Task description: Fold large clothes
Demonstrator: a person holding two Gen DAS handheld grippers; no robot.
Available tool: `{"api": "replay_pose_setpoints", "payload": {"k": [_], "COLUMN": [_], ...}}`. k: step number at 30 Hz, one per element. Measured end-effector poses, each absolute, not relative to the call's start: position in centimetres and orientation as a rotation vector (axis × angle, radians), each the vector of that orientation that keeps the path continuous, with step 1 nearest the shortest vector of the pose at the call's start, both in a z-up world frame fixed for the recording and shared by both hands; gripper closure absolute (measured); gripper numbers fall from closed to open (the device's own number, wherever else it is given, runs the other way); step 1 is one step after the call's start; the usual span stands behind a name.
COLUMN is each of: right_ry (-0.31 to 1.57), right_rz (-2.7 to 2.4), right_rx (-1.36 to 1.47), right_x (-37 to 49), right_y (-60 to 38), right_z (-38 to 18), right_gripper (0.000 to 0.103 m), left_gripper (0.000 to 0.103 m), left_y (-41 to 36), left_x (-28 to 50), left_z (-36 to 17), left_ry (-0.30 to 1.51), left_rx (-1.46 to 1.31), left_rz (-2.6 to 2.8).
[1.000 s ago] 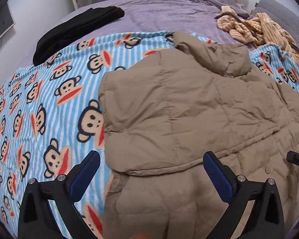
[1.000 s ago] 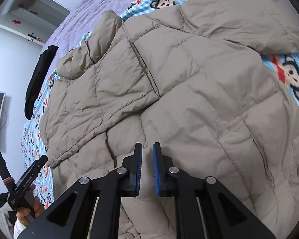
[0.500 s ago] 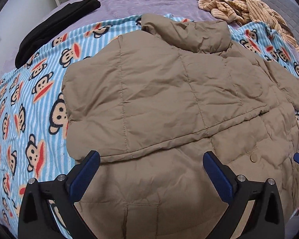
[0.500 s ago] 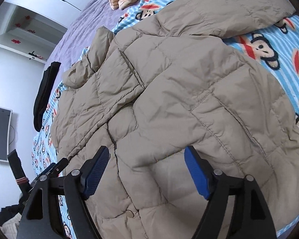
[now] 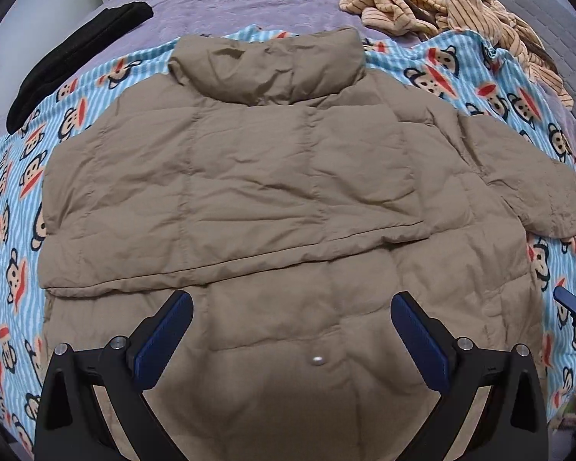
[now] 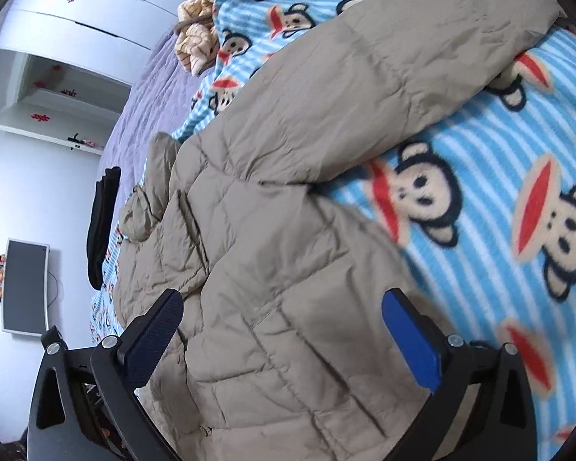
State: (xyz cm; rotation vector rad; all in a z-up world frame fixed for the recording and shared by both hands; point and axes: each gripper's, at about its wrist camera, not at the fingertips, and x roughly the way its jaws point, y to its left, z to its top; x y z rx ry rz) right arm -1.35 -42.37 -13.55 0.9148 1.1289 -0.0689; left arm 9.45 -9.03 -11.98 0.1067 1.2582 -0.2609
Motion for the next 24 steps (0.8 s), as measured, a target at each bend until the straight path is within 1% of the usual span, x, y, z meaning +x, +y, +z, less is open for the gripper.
{"api": "replay_pose_setpoints", "payload": {"k": [4, 12, 15, 16, 17, 18, 19, 20, 21, 22, 23, 24], "right_ry": [1.140, 0.969, 0.868, 0.824, 0.790, 0.764, 0.746, 0.742, 0.739, 0.734, 0.728, 0.723], "right_rz": [-0.100, -0.223, -0.211, -0.204, -0.201, -0.200, -0.195, -0.187, -0.177, -0.163, -0.157, -0.151], "right_rx": [0.997, 1.226, 1.349, 1.395, 1.434, 1.476, 1.510, 1.536, 1.553, 1.562, 1.554, 1.530], "right_x": [-0.8, 0.1, 0.9, 1.1, 1.3, 1.6, 1.9, 2.3, 2.6, 3.1, 3.4, 3.9], "right_y": [-48.1, -58.7, -61.4, -62.1, -62.7, -63.2, -63.6, -63.7, -63.8, -63.9, -63.7, -63.5], "right_z": [-14.5, -17.0, -17.6, -17.7, -17.7, -17.9, -18.1, -18.2, -18.3, -18.2, -17.9, -17.3], "right_gripper": [0.000, 0.000, 0.001, 0.003, 0.006, 0.010, 0.028, 0.057, 0.071, 0.088, 0.092, 0.093], "left_gripper": [0.000, 0.000, 0.000, 0.000, 0.000, 0.000, 0.000, 0.000, 0.000, 0.000, 0.000, 0.000], "left_y": [-11.9, -14.8, -15.3, -15.4, -15.4, -15.3, -15.3, -15.1, -14.9, -14.7, -14.4, -13.9], "left_x": [9.6, 10.4, 10.6, 10.7, 10.9, 11.1, 11.3, 11.5, 11.8, 12.0, 12.3, 12.5], "left_z": [-11.6, -11.8, -11.7, -11.7, -11.7, -11.6, -11.6, -11.4, -11.3, -11.2, -11.1, -10.9], "left_ry": [1.250, 1.265, 1.265, 1.265, 1.266, 1.267, 1.268, 1.266, 1.264, 1.260, 1.256, 1.250], "left_rx": [0.127, 0.146, 0.156, 0.157, 0.157, 0.156, 0.153, 0.151, 0.149, 0.149, 0.149, 0.148], "left_rz": [-0.265, -0.238, -0.232, -0.229, -0.225, -0.222, -0.218, -0.212, -0.206, -0.197, -0.188, -0.179]}}
